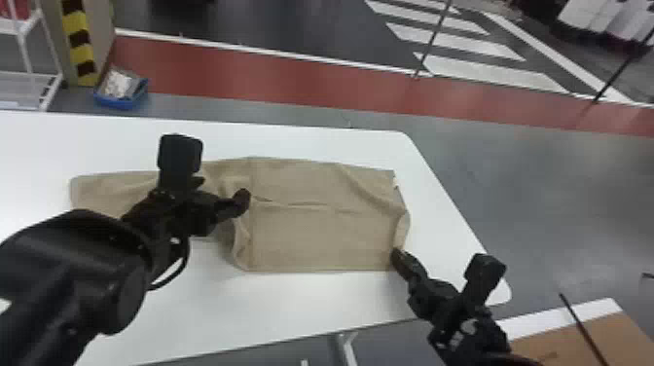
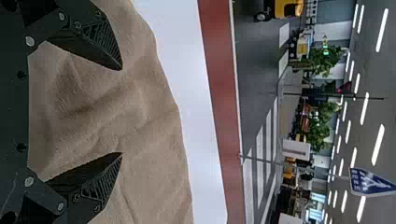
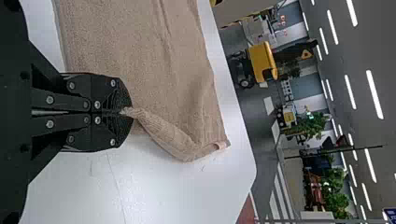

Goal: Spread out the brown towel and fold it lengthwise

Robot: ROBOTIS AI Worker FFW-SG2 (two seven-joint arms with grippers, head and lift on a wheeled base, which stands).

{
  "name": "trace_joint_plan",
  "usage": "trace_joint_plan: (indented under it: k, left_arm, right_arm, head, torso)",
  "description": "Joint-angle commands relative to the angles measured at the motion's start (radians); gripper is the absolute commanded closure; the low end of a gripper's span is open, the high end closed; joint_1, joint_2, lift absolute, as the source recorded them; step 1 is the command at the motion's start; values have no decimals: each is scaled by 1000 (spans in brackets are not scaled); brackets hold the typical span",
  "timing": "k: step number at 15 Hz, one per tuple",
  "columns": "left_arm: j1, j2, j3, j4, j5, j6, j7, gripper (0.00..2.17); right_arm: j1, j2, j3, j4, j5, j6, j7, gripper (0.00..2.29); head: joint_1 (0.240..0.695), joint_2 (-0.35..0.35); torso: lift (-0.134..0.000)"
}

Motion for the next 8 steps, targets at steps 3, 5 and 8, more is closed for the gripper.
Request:
trace_joint_plan:
  k: [3, 5, 8]
  left_arm:
    - [-69, -72, -78, 128, -49, -78, -11, 272]
    - [-63, -72, -89, 116, -51, -78, -6, 272]
    - [6, 6, -24, -61, -34, 48, 5, 265]
  right_arm:
    - [0, 6, 29, -2, -2, -14, 0, 1663]
    - [0, 6, 28, 6, -2, -32, 0, 1663]
    - [-6, 6, 28, 32, -3, -54, 0, 1663]
  head:
    - [695, -350]
    - [695, -350]
    - [695, -350]
  torso:
    - [-120]
    - [-120]
    - [-120]
